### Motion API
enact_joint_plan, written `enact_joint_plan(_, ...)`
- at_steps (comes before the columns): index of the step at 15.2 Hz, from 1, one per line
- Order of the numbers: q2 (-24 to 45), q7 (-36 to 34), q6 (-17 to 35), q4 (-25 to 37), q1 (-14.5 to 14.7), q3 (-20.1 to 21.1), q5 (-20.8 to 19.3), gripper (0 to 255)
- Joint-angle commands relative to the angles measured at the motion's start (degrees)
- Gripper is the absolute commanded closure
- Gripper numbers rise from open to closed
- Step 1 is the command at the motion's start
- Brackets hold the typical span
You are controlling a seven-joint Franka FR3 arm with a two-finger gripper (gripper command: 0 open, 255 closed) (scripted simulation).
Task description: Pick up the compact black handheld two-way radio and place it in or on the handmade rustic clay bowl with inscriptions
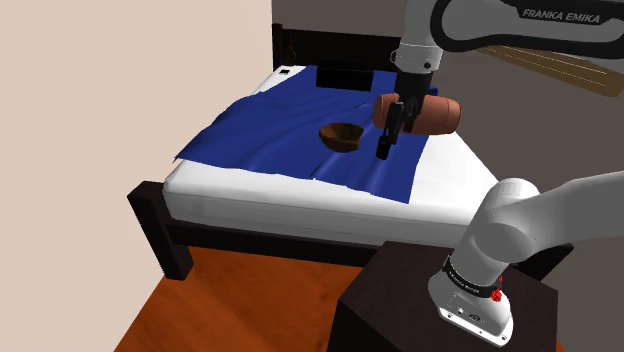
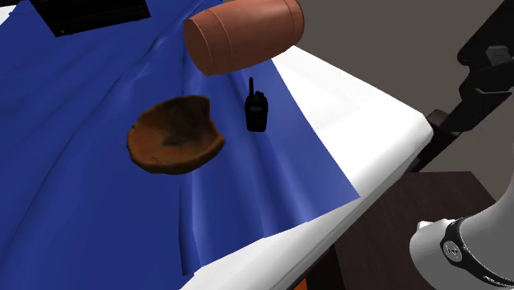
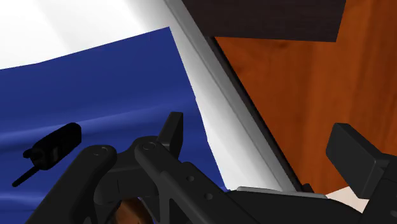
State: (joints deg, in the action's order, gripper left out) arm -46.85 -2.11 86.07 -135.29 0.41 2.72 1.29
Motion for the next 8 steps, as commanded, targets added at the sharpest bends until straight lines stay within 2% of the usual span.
enact_joint_plan(1, 0.00, 0.00, 0.00, 0.00, 0.00, 0.00, 0.00, 0)
enact_joint_plan(8, 4.77, 9.00, 8.07, -2.32, -2.68, -7.95, -5.77, 0)
